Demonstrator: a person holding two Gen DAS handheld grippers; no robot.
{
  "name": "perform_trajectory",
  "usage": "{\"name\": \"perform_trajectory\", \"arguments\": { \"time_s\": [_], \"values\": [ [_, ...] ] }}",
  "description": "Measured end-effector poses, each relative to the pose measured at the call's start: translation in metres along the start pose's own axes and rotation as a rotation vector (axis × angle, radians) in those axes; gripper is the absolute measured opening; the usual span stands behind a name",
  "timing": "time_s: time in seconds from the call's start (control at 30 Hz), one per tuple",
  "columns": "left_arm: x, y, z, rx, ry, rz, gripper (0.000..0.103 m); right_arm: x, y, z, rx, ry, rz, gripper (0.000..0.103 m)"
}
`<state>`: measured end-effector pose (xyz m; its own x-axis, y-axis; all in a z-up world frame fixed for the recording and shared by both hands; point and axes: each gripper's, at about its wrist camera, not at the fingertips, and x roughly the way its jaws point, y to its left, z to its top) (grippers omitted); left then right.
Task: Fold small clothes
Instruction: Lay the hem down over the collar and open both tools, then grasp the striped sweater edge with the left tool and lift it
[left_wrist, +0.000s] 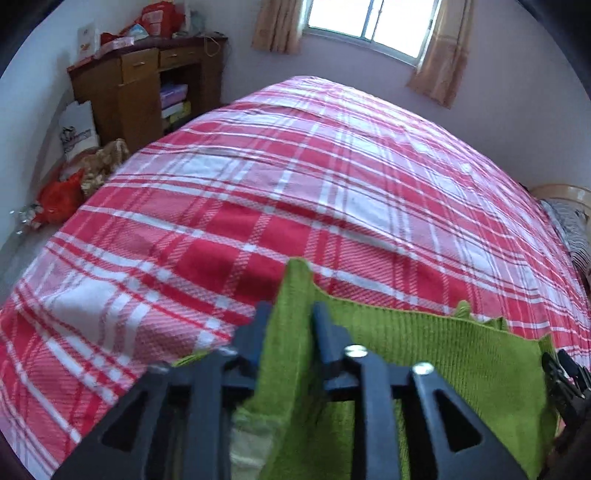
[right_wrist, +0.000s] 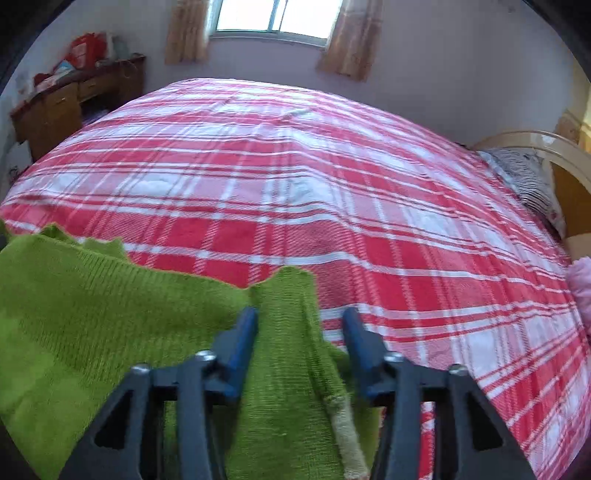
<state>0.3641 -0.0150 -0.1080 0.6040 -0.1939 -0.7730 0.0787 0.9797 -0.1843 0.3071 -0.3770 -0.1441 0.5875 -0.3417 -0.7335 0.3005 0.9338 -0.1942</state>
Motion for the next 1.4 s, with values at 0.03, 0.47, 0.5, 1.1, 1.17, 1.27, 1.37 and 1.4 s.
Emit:
{"name": "perform_trajectory", "arguments": {
  "time_s": [0.03, 0.47, 0.5, 1.1, 1.17, 1.27, 1.37, 1.4],
  "values": [
    [-0.005, 0.003, 0.000, -0.011, -0.005, -0.006, 0.043, -0.005, -0.005, -0.001, 0.021, -0.017, 0.035, 0.055],
    [-0.128, 0.011, -0.107, 0.137, -0.086, -0.036, 0.059, -0.138, -0.046, -0.101, 0.189, -0.184, 0.288, 0.053],
    [-0.130, 0.009, -0.119, 0.148, -0.084, -0.031, 0.059, -0.138, -0.037, -0.106, 0.165, -0.170, 0.300, 0.052],
    [-0.178, 0.043, -0.188, 0.187, -0.137, 0.128, 0.093, -0.145, -0.061, -0.188, 0.164, 0.005, 0.295, 0.052],
    [-0.191, 0.062, -0.194, 0.116, -0.172, 0.115, 0.097, -0.163, -0.068, -0.194, 0.207, -0.025, 0.236, 0.051],
    [-0.202, 0.091, -0.191, -0.020, -0.196, 0.105, 0.097, -0.195, -0.057, -0.189, 0.188, -0.139, 0.203, 0.049],
    [-0.195, 0.096, -0.186, -0.102, -0.170, 0.056, 0.096, -0.217, -0.023, -0.176, 0.137, -0.206, 0.295, 0.047],
    [-0.191, 0.093, -0.186, -0.116, -0.156, 0.024, 0.096, -0.220, -0.006, -0.169, 0.113, -0.210, 0.344, 0.046]
  ]
}}
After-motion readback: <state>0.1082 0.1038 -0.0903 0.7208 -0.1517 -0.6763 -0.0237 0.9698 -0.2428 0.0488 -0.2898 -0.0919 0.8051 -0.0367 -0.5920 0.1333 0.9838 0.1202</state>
